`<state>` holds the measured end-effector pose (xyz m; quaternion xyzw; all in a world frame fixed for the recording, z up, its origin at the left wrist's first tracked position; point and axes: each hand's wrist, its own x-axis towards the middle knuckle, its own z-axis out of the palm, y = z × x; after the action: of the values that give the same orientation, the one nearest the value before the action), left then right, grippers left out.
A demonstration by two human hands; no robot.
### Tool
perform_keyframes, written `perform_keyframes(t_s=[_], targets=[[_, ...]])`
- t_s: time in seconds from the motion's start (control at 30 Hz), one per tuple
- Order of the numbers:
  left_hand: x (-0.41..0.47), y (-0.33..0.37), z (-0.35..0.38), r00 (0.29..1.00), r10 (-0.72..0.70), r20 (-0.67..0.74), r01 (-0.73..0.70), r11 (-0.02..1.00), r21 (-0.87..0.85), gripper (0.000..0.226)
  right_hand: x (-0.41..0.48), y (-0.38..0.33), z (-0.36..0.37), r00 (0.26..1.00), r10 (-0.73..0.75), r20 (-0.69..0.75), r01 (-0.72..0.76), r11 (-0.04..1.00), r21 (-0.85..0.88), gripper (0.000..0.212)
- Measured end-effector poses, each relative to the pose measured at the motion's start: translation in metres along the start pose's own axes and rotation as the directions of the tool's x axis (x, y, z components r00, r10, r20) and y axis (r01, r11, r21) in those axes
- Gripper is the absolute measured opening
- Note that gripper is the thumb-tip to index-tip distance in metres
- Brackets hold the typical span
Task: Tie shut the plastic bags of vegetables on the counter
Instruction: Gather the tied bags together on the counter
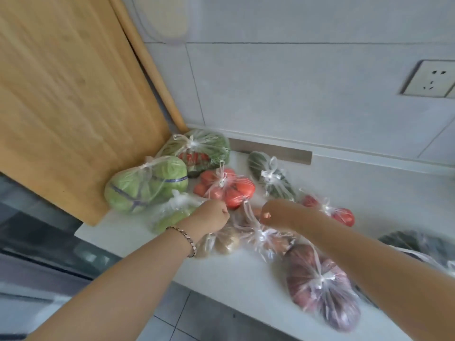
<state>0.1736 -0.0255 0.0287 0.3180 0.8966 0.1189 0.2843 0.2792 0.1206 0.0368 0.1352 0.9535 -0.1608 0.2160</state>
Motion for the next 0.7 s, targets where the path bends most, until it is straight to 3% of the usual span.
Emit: perform_keyframes(t_s=[0.17, 0.3, 0.47, 0.7], targets=[[-0.002, -0.080, -0.039, 0.996, -0.037, -0.084, 0.037, 0.999, 0.005, 0.040, 0.045, -0.058, -0.001, 1.000, 0.013, -0.020, -0.012, 0.999, 0.039, 0.031], [0.011, -0.136, -0.075, 0.991, -0.090, -0.094, 0.083, 0.993, -0.085, 0.025, 0.084, -0.099, -0.005, 1.000, 0.026, -0.003, -0.025, 0.999, 0.038, 0.030], [0.049, -0.162, -0.101, 0.984, -0.101, -0.146, 0.080, 0.987, -0.142, 0.026, 0.129, -0.105, -0.018, 0.998, 0.053, -0.025, -0.053, 0.999, 0.004, 0.029], [0.117, -0.167, -0.140, 0.989, -0.036, -0.142, 0.030, 0.999, -0.044, 0.025, 0.206, -0.091, -0.037, 0.986, 0.160, -0.054, -0.158, 0.986, 0.045, 0.027]])
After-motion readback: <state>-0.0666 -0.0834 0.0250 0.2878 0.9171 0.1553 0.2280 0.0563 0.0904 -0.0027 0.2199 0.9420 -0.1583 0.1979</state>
